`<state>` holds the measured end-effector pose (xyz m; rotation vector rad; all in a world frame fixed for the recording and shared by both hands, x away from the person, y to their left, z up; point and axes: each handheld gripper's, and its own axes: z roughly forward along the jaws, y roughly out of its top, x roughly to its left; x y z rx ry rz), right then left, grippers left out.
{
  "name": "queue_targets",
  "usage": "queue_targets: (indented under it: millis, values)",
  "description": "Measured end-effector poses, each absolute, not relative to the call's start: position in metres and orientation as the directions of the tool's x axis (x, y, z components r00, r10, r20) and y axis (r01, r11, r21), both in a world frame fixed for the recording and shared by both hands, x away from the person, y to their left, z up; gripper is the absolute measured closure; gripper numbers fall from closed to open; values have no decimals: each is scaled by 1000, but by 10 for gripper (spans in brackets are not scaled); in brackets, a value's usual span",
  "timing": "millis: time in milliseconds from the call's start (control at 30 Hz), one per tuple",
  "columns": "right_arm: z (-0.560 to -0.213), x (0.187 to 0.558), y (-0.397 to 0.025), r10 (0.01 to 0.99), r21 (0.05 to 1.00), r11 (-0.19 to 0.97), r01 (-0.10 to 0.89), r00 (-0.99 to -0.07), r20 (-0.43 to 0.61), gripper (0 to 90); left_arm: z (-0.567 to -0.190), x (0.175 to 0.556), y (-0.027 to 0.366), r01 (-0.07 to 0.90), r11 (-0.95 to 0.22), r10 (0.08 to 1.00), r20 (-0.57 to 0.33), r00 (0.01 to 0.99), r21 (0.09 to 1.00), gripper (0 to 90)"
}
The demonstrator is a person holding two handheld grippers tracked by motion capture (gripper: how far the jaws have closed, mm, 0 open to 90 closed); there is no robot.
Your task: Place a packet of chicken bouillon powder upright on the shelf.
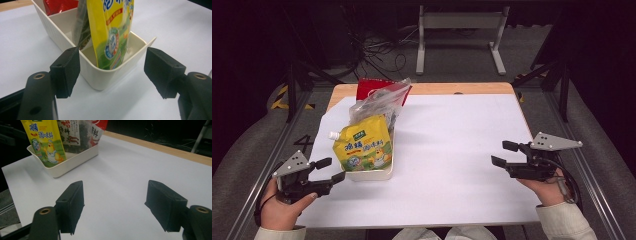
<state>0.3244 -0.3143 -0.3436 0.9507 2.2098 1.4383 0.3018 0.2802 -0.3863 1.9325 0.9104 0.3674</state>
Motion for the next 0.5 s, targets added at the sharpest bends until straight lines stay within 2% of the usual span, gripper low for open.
queue_targets:
  millis: [200,500]
  values:
    - [-354,323,-324,693,896,281,345,-719,59,251,-395,302,276,448,-298,701,-125,702,843,302]
    - [-367,320,-336,691,897,290,333,-722,45,236,-413,303,272,464,-298,694,-145,706,834,283]
